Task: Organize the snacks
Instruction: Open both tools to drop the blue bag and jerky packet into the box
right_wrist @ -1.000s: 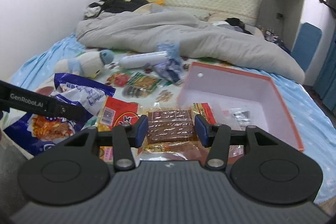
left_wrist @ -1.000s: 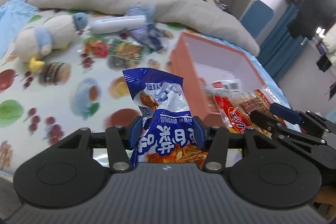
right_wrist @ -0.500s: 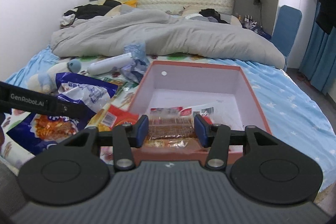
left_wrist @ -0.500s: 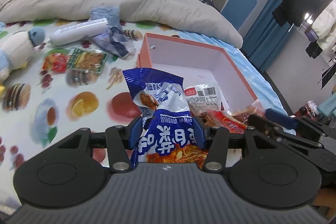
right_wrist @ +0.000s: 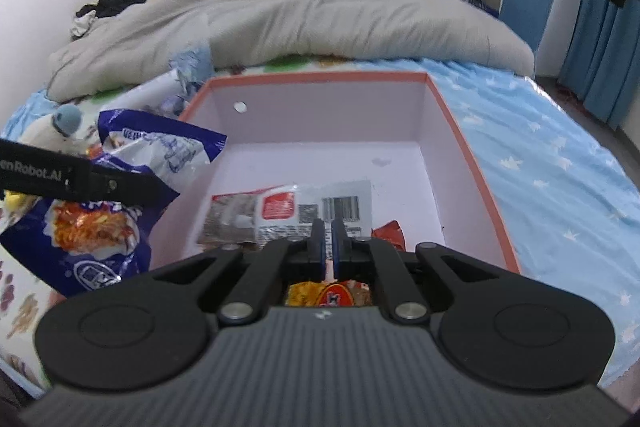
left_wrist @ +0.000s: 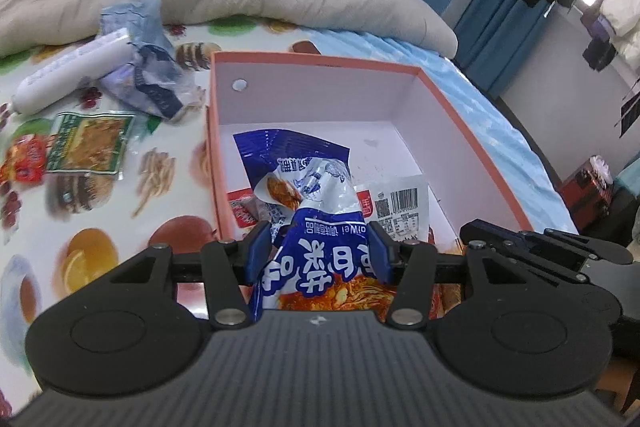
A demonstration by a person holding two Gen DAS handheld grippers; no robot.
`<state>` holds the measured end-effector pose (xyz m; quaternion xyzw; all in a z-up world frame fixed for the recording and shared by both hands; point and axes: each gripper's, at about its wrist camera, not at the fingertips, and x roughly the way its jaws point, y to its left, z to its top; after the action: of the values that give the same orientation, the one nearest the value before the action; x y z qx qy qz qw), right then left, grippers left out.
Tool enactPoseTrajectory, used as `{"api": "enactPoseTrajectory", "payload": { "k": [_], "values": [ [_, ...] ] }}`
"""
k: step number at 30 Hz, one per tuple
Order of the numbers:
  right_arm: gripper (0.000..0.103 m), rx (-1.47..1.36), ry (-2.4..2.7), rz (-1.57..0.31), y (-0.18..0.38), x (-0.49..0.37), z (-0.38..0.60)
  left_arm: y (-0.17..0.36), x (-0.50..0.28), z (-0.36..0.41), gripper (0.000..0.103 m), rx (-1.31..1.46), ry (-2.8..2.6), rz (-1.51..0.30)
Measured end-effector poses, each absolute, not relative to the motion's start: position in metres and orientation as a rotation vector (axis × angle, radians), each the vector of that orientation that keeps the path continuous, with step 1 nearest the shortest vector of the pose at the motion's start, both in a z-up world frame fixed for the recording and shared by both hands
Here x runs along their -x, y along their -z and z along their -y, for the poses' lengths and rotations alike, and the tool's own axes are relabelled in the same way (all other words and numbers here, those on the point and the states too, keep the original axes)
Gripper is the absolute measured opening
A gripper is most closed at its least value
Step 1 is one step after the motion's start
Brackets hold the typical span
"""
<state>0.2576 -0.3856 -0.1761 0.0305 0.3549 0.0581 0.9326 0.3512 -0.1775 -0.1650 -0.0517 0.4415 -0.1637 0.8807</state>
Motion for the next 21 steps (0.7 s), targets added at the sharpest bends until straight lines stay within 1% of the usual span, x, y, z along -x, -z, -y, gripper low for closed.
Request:
{"api": "enactPoseTrajectory", "payload": {
  "k": [5,8,10,11,12,21],
  "values": [
    [0.006,-0.084,-0.127,-0.744,0.190,-0.264,0.391,0.182,-0.365,0.180,0.057,0.102,0.341,-0.940],
    [0.006,-0.102,-0.133,-0.754,0.194,-0.266,0.392,0.187,-0.369,0.179,0.059,0.115,0.344,-0.938],
    [0.006,-0.104,-0.138,-0.756,0.195,-0.266,0.393,0.184,-0.368,0.178,0.065,0.109,0.347,-0.920],
    [0.006,-0.106,-0.138,-0.756,0.194,-0.266,0.393,0.182,-0.368,0.177,0.073,0.103,0.337,-0.911],
    [0.006,-0.109,-0.139,-0.755,0.194,-0.266,0.394,0.179,-0.368,0.177,0.078,0.098,0.325,-0.903],
    [0.006,-0.109,-0.140,-0.696,0.168,-0.241,0.390,0.145,-0.336,0.170,0.078,0.096,0.330,-0.838]
  ]
}}
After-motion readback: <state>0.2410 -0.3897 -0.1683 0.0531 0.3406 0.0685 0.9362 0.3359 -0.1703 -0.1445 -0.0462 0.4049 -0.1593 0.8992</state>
